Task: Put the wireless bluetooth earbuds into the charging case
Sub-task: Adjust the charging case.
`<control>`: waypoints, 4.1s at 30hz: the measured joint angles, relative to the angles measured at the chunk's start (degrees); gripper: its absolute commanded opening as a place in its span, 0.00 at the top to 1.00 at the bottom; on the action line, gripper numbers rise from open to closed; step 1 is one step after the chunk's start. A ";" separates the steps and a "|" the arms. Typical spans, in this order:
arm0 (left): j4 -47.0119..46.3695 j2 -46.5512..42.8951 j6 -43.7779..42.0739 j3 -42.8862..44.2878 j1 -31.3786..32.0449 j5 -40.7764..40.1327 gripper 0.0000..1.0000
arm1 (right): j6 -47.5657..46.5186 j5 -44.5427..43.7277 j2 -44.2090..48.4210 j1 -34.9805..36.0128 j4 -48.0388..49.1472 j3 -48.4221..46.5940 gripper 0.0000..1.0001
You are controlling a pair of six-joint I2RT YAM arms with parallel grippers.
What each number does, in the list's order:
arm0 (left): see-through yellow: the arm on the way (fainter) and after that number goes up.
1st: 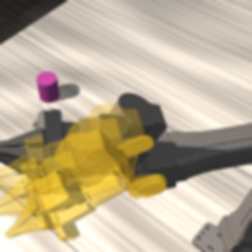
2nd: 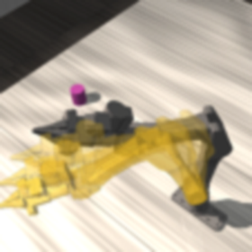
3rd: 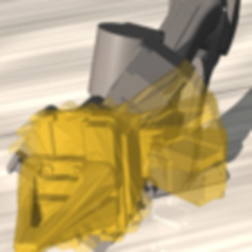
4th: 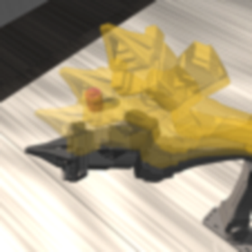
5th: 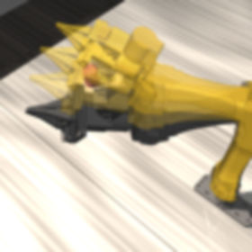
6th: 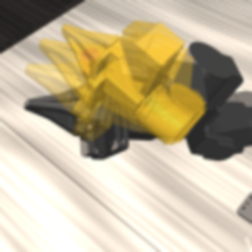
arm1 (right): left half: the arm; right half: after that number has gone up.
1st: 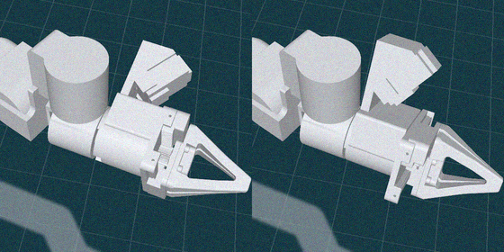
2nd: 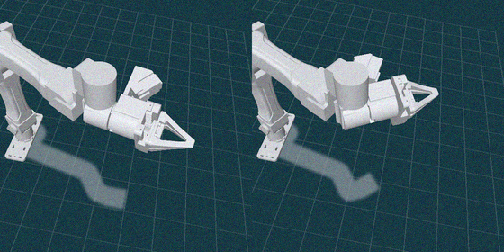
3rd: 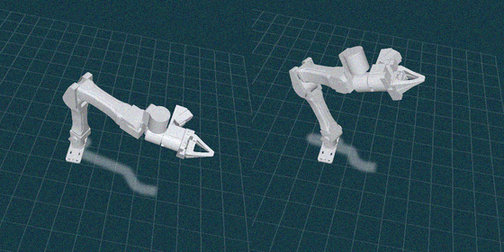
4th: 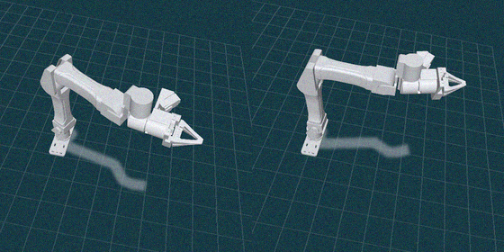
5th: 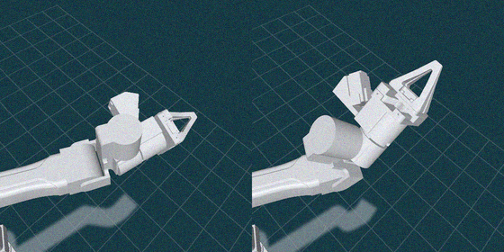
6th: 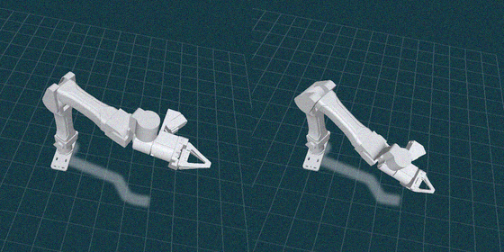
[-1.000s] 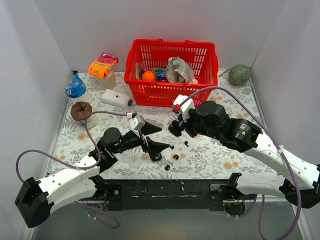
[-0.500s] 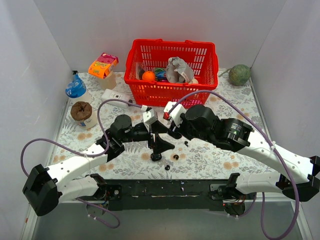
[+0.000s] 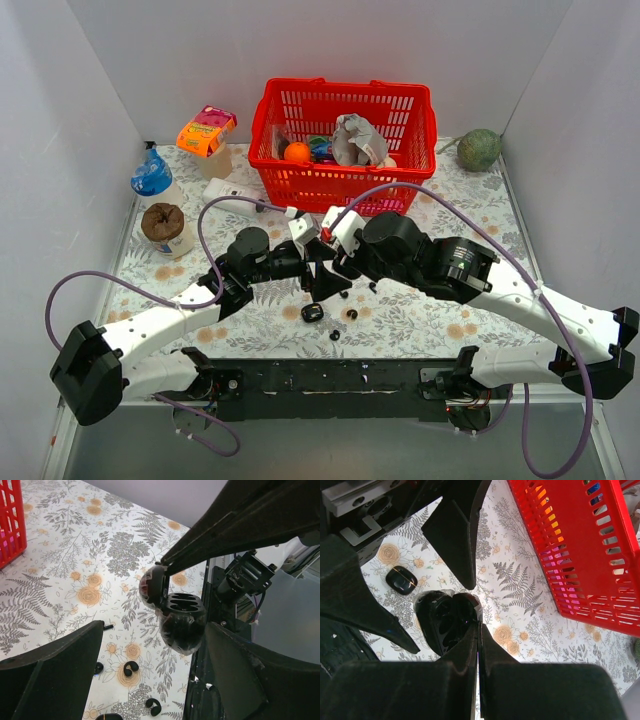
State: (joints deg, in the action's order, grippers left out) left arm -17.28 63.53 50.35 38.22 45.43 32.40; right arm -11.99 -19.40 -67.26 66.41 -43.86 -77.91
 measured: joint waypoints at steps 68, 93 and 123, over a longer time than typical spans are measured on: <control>-30.05 -17.16 6.49 -20.85 -0.37 2.78 1.00 | 18.05 28.59 8.15 -5.75 14.99 11.13 0.40; -27.54 -16.90 6.56 -20.85 -1.05 6.21 1.00 | 21.75 28.76 5.95 -9.25 15.67 11.06 0.62; -20.24 -15.98 -4.28 -17.81 -0.81 -3.76 1.00 | 46.40 33.68 1.97 -14.27 17.75 11.58 0.02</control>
State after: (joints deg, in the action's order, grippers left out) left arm -37.52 47.55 46.06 20.40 44.62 28.64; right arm 34.41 14.28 -65.30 52.14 -26.11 -66.32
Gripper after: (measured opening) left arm 0.291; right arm 0.981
